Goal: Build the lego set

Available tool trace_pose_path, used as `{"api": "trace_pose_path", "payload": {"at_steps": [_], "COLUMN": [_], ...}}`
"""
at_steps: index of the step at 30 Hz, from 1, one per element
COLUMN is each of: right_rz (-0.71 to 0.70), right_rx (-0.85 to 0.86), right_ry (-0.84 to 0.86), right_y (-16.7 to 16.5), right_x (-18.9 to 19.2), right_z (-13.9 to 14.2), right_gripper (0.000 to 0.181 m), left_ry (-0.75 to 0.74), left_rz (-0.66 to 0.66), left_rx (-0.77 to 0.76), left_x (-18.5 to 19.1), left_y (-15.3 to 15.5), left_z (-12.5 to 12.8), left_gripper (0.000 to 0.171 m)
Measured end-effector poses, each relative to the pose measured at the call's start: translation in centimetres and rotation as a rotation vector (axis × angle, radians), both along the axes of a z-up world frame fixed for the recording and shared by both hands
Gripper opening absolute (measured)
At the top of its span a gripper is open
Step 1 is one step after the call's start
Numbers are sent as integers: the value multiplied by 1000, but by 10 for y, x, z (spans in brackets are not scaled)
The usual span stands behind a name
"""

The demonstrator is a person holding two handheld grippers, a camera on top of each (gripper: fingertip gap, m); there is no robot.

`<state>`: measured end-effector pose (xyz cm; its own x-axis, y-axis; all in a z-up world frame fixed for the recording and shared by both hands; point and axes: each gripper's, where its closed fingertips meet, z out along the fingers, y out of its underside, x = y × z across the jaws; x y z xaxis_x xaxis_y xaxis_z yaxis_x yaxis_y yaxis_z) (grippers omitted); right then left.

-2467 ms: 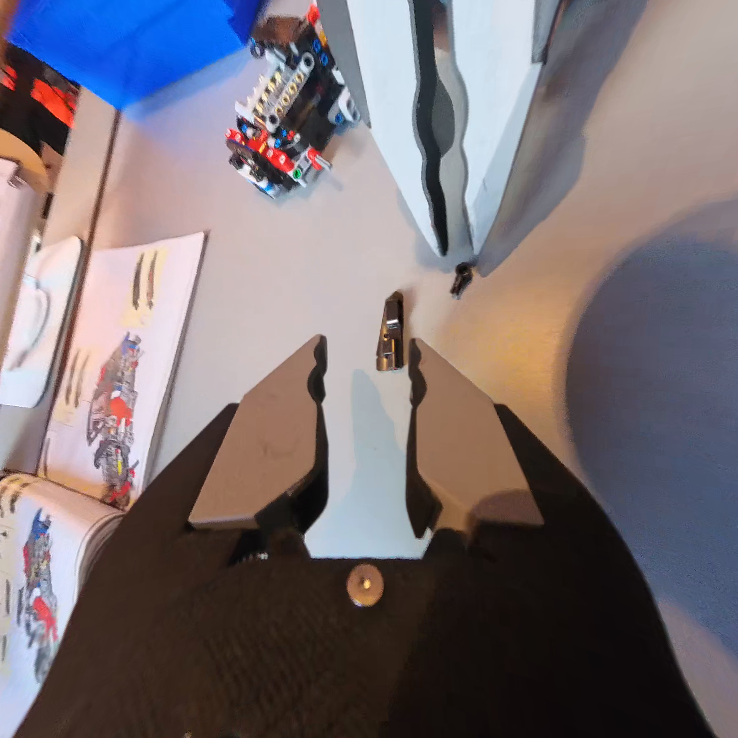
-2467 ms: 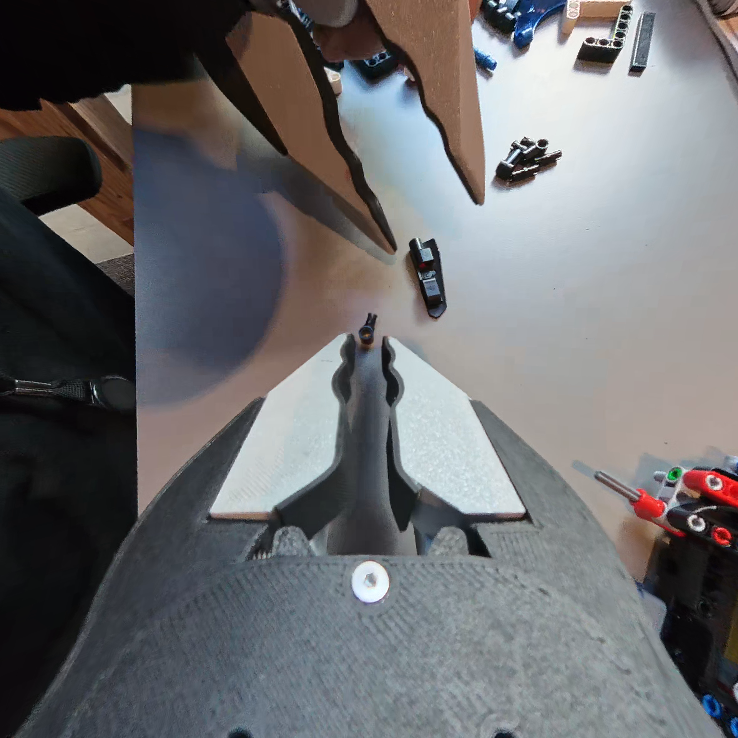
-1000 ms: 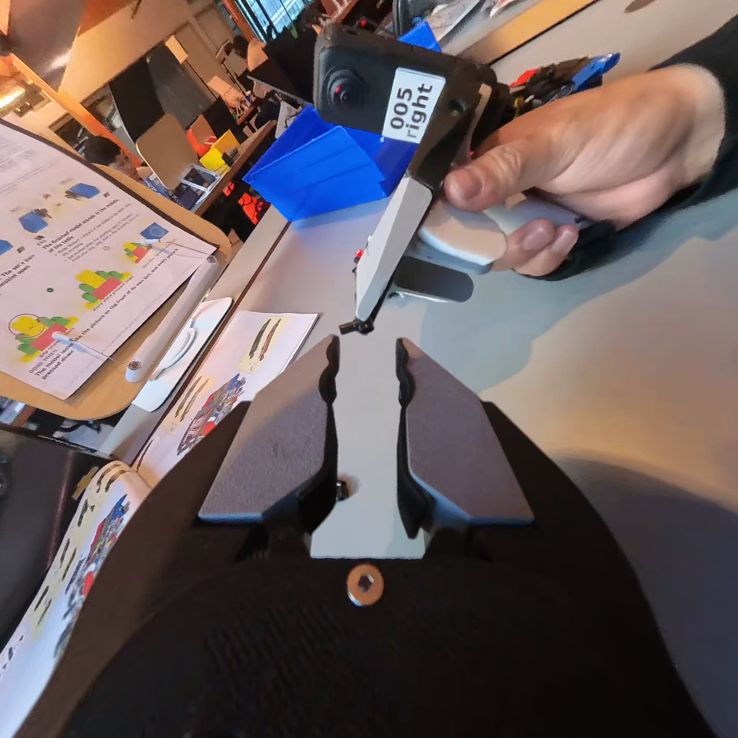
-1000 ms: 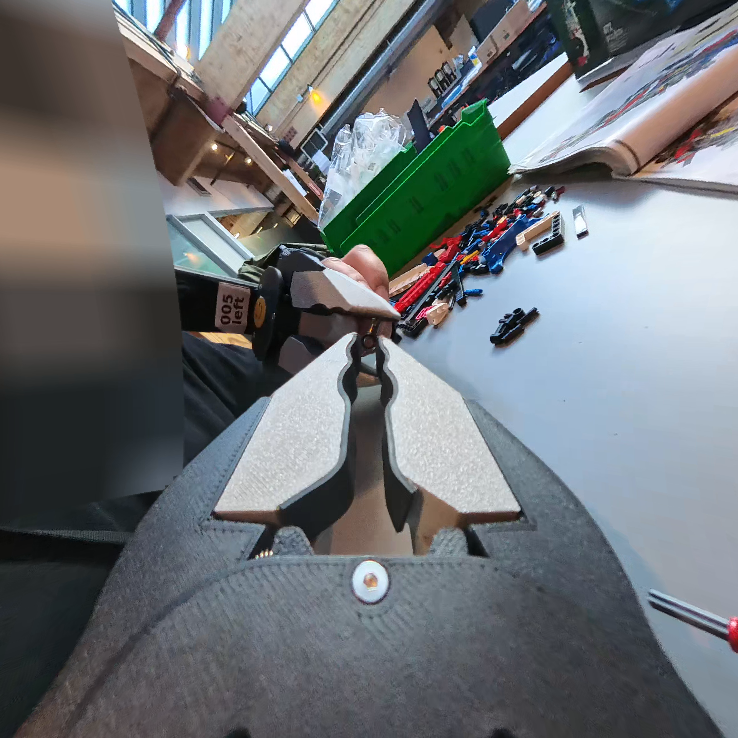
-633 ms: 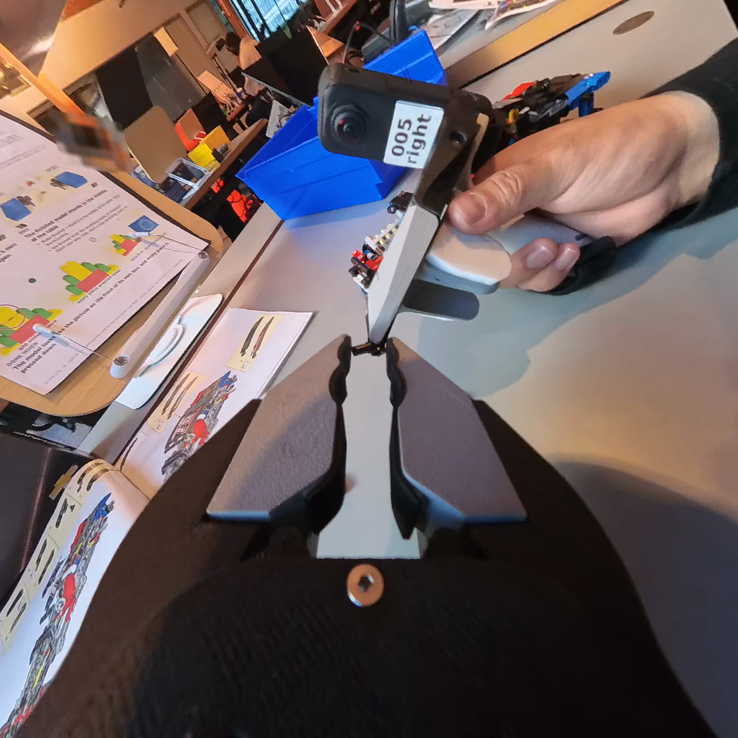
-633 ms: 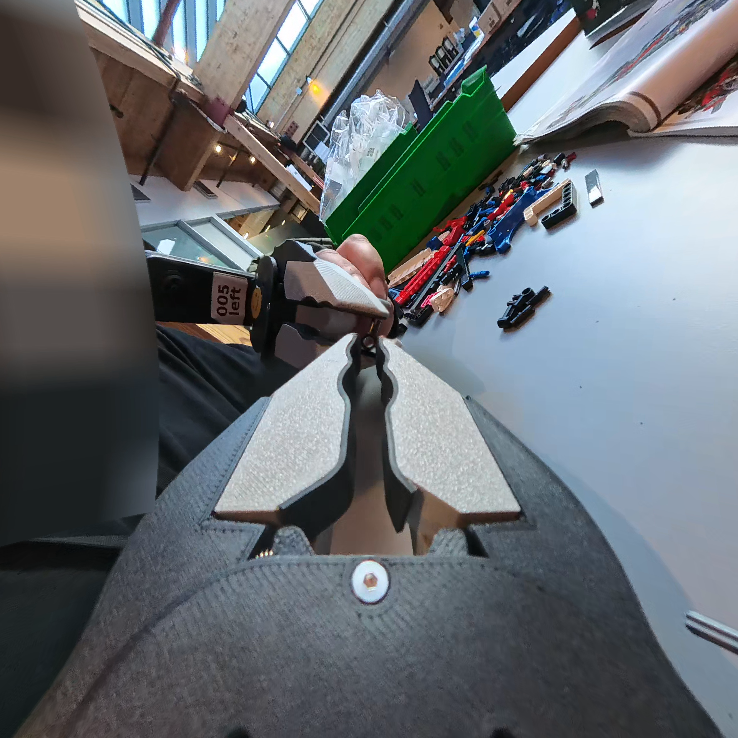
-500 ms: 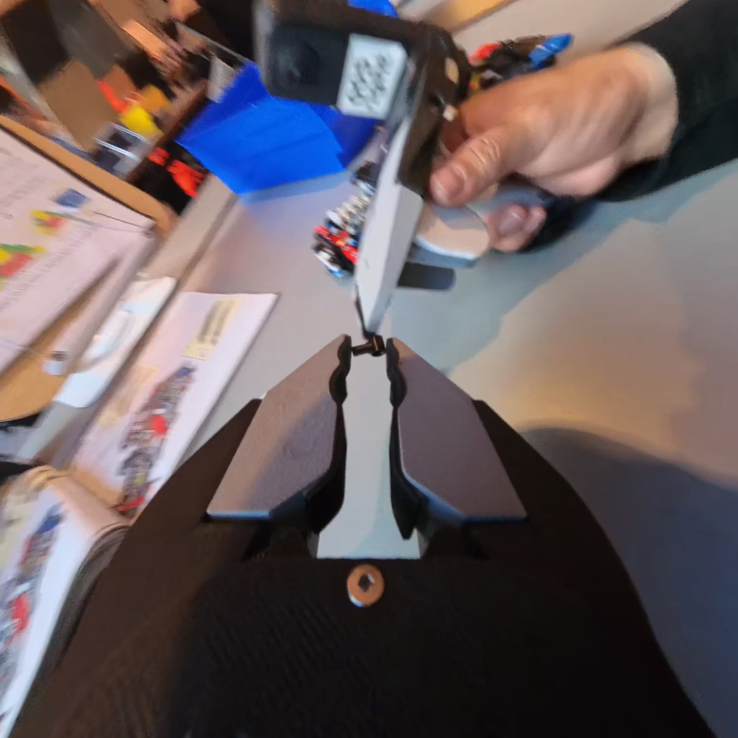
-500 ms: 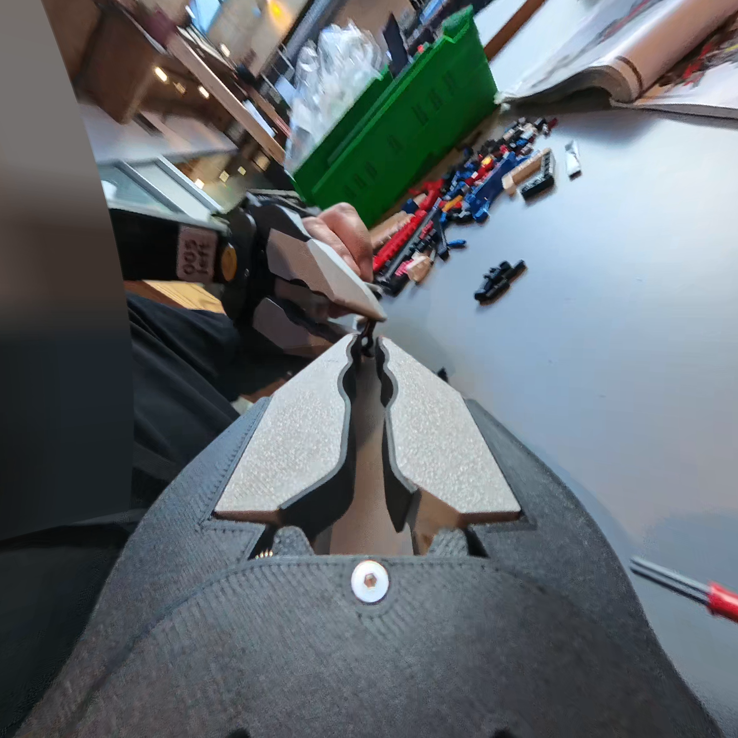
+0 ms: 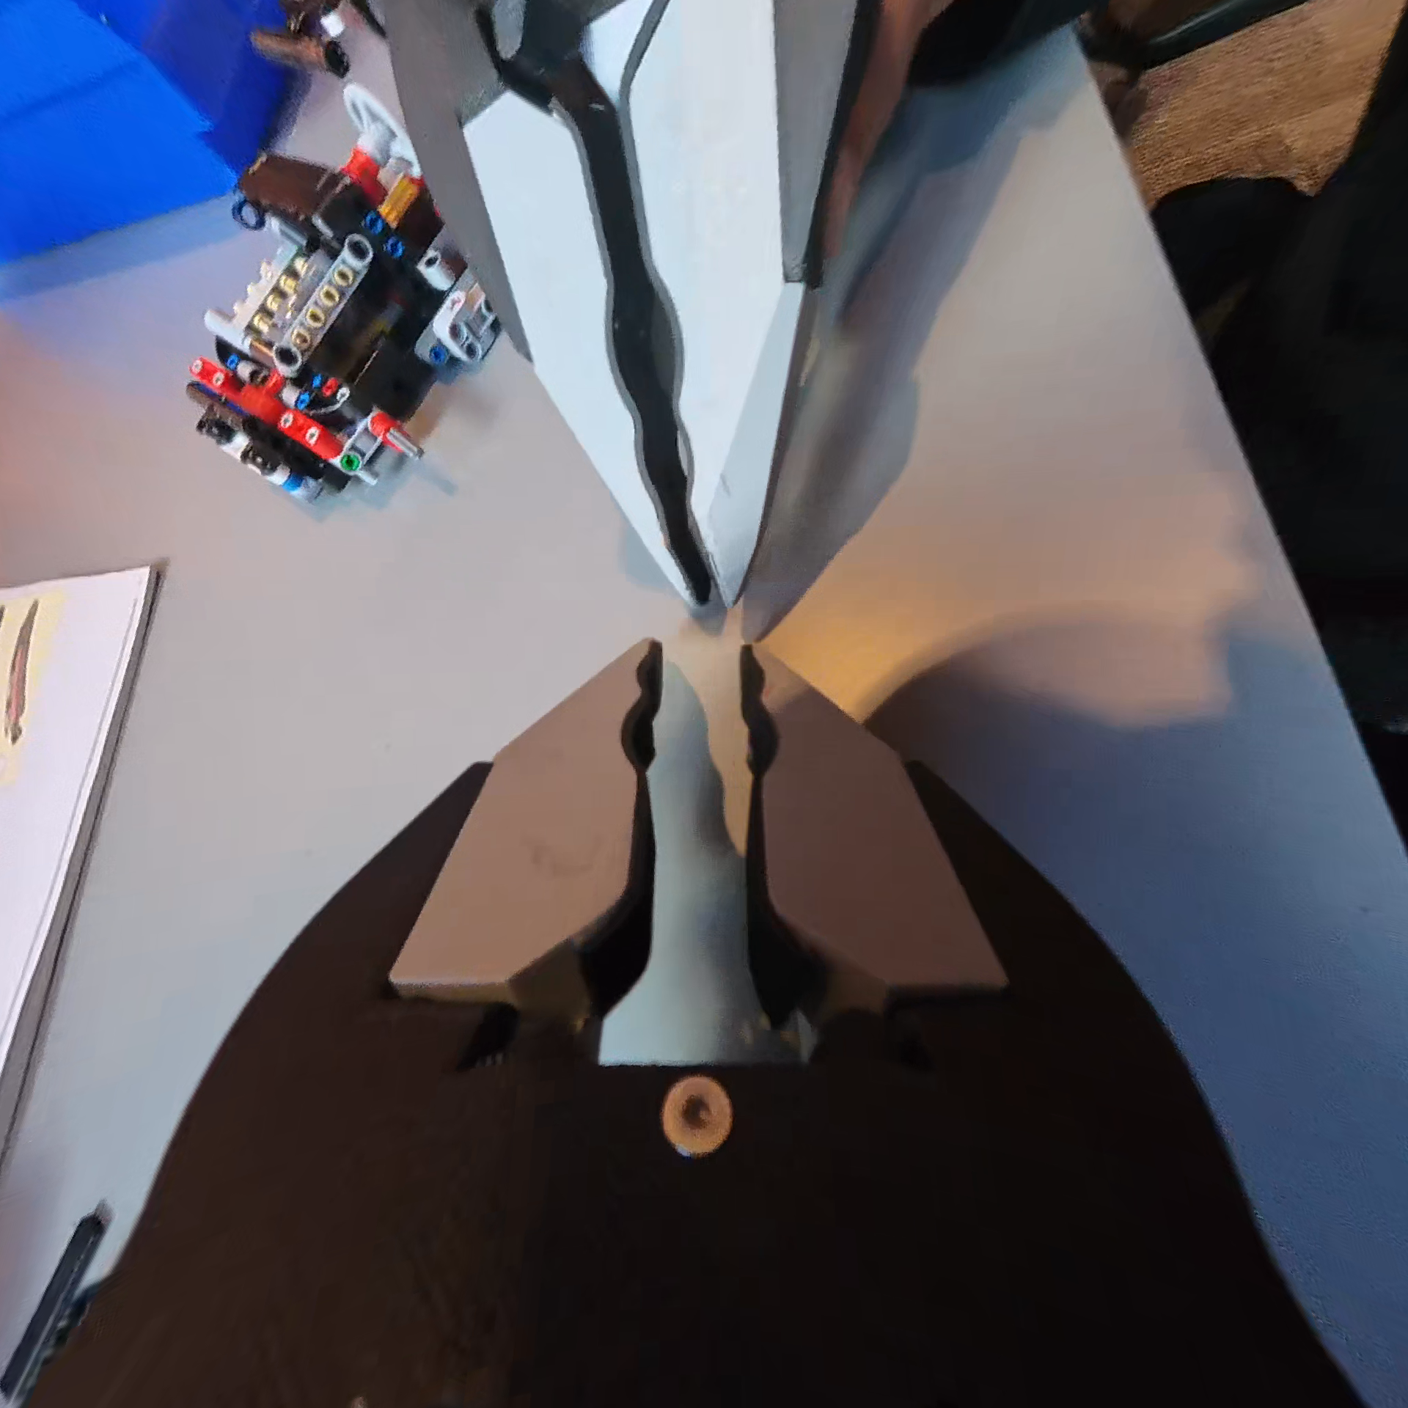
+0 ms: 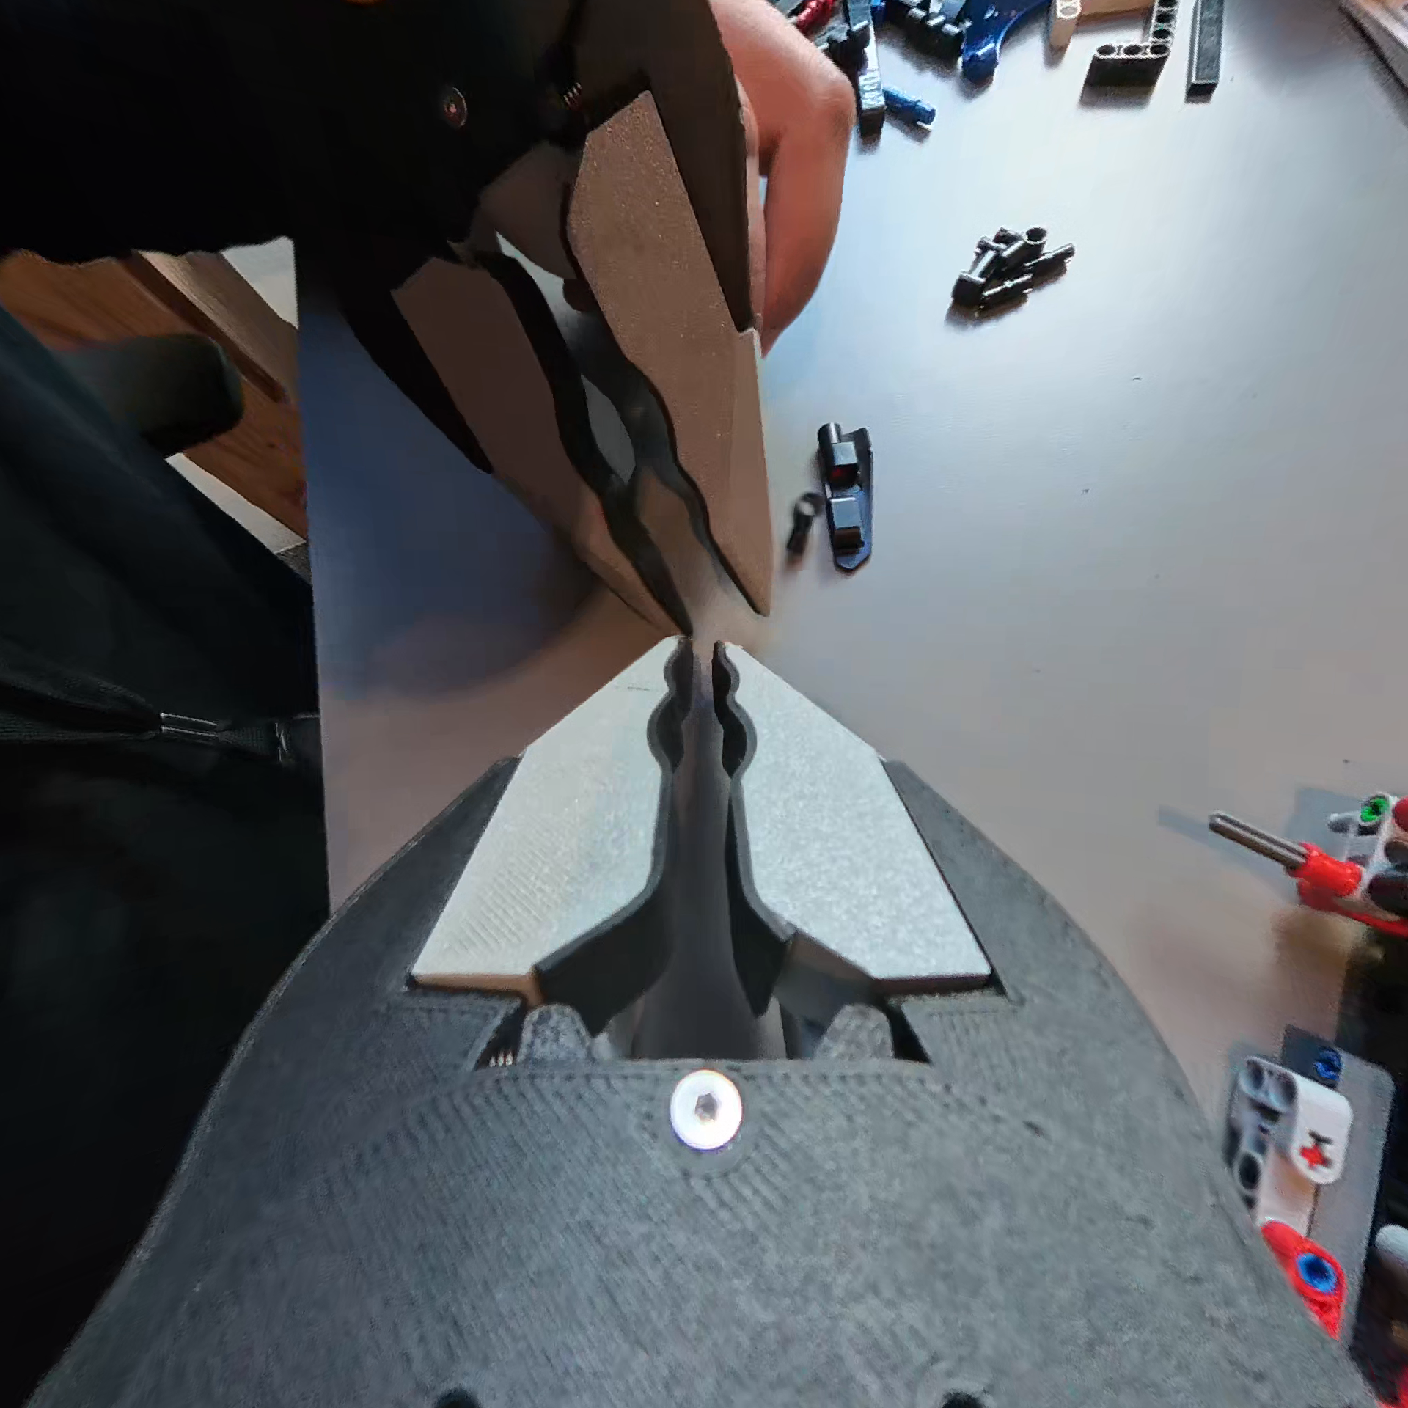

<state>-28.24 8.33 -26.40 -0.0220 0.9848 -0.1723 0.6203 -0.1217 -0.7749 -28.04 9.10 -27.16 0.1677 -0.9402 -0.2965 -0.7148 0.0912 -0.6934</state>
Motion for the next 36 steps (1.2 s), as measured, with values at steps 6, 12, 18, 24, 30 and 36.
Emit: {"api": "trace_pose_path", "payload": {"at_steps": [6,12,18,24,30,36], "right_rz": [-35,-33,59,149,134,77], "right_rx": [-6,-57,44,171,226,288], "right_ry": [-5,35,-3,-59,-132,-71], "right_y": [3,9,19,18,21,19], "right_x": [2,0,-26,-43,-49,-33], "right_z": [1,9,8,4,-12,-7], "right_gripper": [1,3,10,10,7,4], "left_ry": [-40,-106,-15,18,36,50], "left_rz": [31,100,150,132,112,154], "left_rx": [-52,-17,-1,-61,-72,-97], "left_x": [-5,-27,-59,-58,-54,-50], "left_y": [1,13,36,44,40,35], "left_z": [8,37,32,11,-1,-3], "left_gripper": [37,37,38,31,17,10]}}
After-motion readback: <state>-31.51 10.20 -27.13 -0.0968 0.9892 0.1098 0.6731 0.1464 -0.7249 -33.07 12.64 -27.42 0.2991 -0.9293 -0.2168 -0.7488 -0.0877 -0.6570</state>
